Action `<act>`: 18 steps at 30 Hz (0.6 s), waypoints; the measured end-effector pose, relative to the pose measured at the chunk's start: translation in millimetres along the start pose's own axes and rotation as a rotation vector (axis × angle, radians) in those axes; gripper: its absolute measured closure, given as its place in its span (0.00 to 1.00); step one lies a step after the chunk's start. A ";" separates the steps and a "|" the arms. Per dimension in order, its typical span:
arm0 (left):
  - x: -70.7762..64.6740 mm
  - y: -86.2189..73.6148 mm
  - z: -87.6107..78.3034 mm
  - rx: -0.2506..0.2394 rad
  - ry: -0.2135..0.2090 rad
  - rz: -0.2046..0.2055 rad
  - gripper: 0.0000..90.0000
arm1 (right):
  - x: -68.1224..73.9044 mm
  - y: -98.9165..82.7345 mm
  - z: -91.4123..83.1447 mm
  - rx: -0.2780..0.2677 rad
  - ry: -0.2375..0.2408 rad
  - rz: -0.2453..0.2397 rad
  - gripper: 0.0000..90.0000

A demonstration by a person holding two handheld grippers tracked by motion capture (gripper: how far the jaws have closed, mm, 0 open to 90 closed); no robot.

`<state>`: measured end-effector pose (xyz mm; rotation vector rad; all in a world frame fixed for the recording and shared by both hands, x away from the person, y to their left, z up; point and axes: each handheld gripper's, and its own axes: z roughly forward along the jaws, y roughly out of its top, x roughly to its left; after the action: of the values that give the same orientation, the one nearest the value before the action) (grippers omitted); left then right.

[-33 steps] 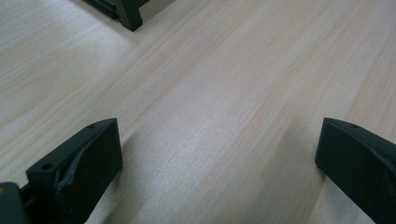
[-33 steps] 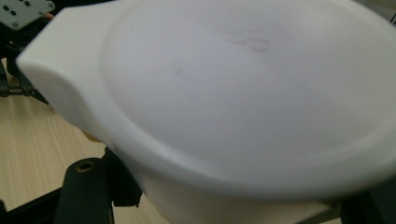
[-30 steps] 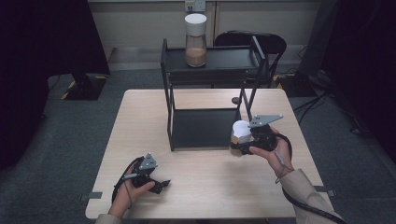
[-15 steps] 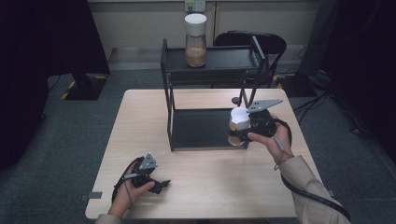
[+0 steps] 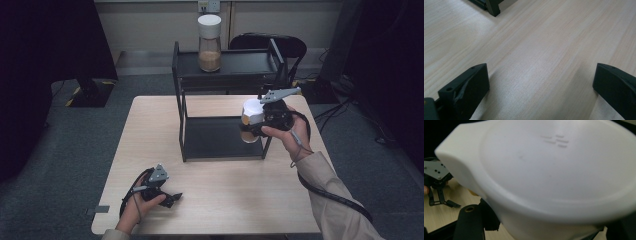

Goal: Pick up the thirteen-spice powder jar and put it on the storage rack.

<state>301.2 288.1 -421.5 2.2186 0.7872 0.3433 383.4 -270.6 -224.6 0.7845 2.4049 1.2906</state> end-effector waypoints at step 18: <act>0.1 0.3 -0.1 0.001 -0.001 0.000 0.00 | -2.1 55.6 -10.3 0.000 -0.002 -0.038 0.33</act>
<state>301.3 288.1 -421.2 2.2201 0.7870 0.3423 397.9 -253.9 -172.6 0.7360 2.4067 1.2747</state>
